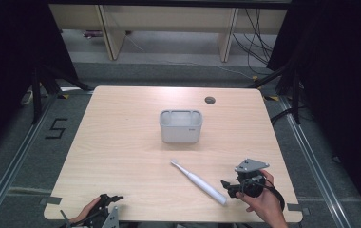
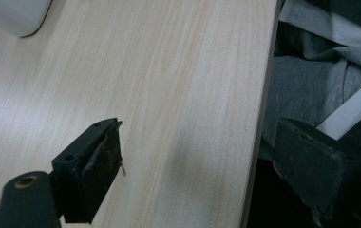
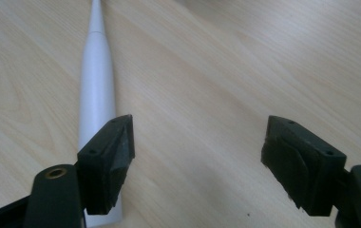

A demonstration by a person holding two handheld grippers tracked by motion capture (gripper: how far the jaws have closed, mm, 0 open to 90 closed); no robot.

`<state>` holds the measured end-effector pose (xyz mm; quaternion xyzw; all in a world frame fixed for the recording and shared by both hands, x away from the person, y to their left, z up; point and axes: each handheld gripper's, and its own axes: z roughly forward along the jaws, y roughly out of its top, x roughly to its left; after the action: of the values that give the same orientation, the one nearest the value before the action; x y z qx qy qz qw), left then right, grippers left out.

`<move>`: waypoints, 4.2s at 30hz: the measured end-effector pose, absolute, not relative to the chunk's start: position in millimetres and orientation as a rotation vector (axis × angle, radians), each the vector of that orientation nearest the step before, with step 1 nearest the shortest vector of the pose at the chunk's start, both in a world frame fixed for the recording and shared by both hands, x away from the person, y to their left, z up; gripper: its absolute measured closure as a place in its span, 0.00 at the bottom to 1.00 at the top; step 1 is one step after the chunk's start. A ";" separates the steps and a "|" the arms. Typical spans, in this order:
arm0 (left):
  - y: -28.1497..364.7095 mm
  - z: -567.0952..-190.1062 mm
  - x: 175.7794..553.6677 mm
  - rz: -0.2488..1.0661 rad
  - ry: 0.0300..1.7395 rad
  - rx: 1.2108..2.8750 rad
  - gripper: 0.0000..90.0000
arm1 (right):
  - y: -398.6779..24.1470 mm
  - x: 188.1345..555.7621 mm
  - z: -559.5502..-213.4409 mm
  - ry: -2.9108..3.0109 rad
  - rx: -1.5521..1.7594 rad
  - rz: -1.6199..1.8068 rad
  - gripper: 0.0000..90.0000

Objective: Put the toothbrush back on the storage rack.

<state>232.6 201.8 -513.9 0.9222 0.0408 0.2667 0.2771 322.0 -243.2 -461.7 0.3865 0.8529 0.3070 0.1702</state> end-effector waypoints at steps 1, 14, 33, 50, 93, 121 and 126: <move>202.0 -513.8 232.9 0.705 0.107 2.477 0.18 | -241.5 322.7 -461.0 2.432 1.089 0.869 0.31; 202.2 -514.1 232.8 0.707 0.106 2.470 0.18 | -203.5 333.0 -451.0 2.555 0.945 0.813 0.41; 202.5 -513.2 232.6 0.704 0.107 2.478 0.18 | -158.8 348.9 -457.3 2.733 0.816 0.660 0.55; 202.4 -513.3 232.5 0.703 0.105 2.476 0.18 | -139.4 360.3 -465.7 2.832 0.785 0.508 0.59; 202.4 -512.6 232.5 0.714 0.102 2.476 0.18 | -113.9 386.0 -476.3 3.014 0.665 0.158 0.74; 202.6 -512.9 232.1 0.702 0.104 2.463 0.18 | -112.7 392.0 -475.4 3.070 0.657 0.094 0.74; 202.7 -512.7 232.2 0.705 0.102 2.467 0.18 | -118.5 390.2 -469.1 3.060 0.655 0.146 0.74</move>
<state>232.2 202.7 -512.7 0.9216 0.0382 0.2632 0.2828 390.2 -118.5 -469.1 0.2092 0.9768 0.0466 0.0046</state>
